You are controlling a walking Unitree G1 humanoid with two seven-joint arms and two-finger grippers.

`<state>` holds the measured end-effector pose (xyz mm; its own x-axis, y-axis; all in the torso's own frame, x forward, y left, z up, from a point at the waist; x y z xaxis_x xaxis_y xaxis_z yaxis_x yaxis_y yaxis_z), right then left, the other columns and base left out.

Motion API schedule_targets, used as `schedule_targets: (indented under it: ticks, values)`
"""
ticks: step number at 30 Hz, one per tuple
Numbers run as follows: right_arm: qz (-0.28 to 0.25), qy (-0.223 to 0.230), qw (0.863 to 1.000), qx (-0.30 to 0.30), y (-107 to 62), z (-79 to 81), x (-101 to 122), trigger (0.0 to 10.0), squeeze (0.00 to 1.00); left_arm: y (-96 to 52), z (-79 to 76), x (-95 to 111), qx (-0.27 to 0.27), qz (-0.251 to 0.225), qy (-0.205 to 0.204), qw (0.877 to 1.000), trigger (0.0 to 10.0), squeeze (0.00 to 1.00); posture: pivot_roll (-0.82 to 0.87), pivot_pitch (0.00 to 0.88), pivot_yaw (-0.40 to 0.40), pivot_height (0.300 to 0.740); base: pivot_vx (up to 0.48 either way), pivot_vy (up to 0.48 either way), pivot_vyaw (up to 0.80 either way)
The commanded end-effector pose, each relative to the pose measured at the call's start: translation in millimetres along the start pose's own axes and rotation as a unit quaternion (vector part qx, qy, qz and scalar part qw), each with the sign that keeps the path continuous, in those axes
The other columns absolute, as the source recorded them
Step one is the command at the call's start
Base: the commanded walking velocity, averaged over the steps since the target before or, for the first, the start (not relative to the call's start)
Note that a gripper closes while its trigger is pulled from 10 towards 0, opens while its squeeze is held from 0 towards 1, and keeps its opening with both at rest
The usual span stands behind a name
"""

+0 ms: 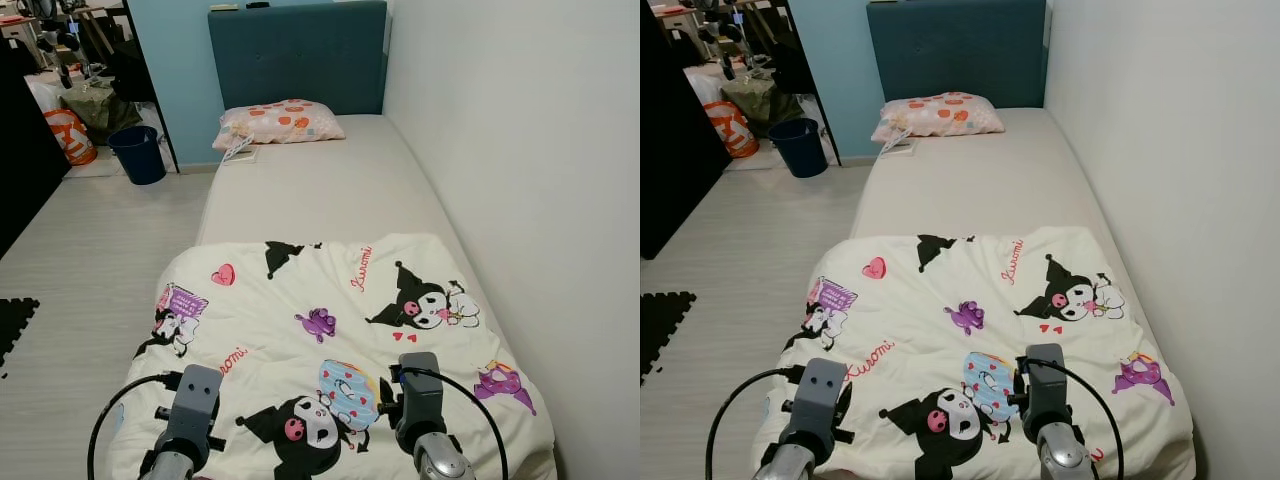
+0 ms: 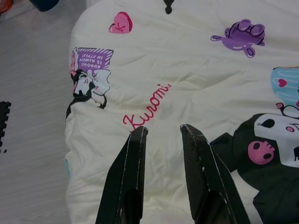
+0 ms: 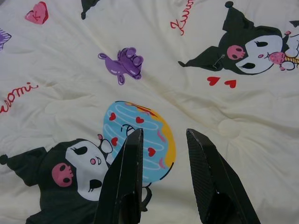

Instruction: Clean up the room

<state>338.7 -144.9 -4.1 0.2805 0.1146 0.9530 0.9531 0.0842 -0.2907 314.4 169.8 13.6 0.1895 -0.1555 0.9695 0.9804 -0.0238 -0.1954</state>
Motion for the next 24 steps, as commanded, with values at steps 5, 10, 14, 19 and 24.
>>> schedule_targets:
  ticks: [5,10,14,19,24]
  values:
    - [0.004,0.003,1.000,-0.001,-1.8,0.5,-4.9,10.0,0.00,-1.7,-3.6,-2.0,-0.005,0.001,-0.002,1.000,10.0,0.00,-0.06,0.109,0.023,0.740,0.000,0.000,0.00]
    - [0.006,0.006,1.000,0.001,-1.8,0.2,-5.3,10.0,0.00,-2.3,-3.9,-3.1,-0.005,0.001,-0.003,1.000,10.0,0.00,-0.06,0.101,0.019,0.740,0.000,0.000,0.00]
    - [0.005,0.005,1.000,0.001,-2.0,-0.3,-5.2,10.0,0.00,-2.7,-4.6,-3.6,-0.006,0.001,-0.004,1.000,10.0,0.00,-0.06,0.098,0.018,0.740,0.000,0.000,0.00]
    - [0.003,0.000,1.000,0.002,-2.2,-0.5,-4.8,10.0,0.00,-3.4,-5.8,-3.9,-0.009,0.000,-0.006,1.000,10.0,0.00,-0.06,0.097,0.016,0.740,0.000,0.000,0.00]
    - [0.003,-0.001,1.000,0.004,-2.4,0.5,-5.2,10.0,0.00,-5.1,-6.8,-3.0,-0.012,-0.003,-0.011,1.000,10.0,0.00,-0.06,0.097,0.015,0.740,0.000,0.123,0.00]
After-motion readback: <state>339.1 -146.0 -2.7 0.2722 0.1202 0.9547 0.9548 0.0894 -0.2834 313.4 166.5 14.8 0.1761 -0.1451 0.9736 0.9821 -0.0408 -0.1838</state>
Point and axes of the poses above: a point about 5 cm out from each wrist's last joint towards the gripper, its own y axis pointing out of the wrist towards the gripper, its own x axis along the axis of the wrist's last joint, z = x × y, the point moved 6 cm from there along y, pointing out of the wrist towards the gripper, and after that the axes turned 4 degrees about -y, right-handed, at the moved point
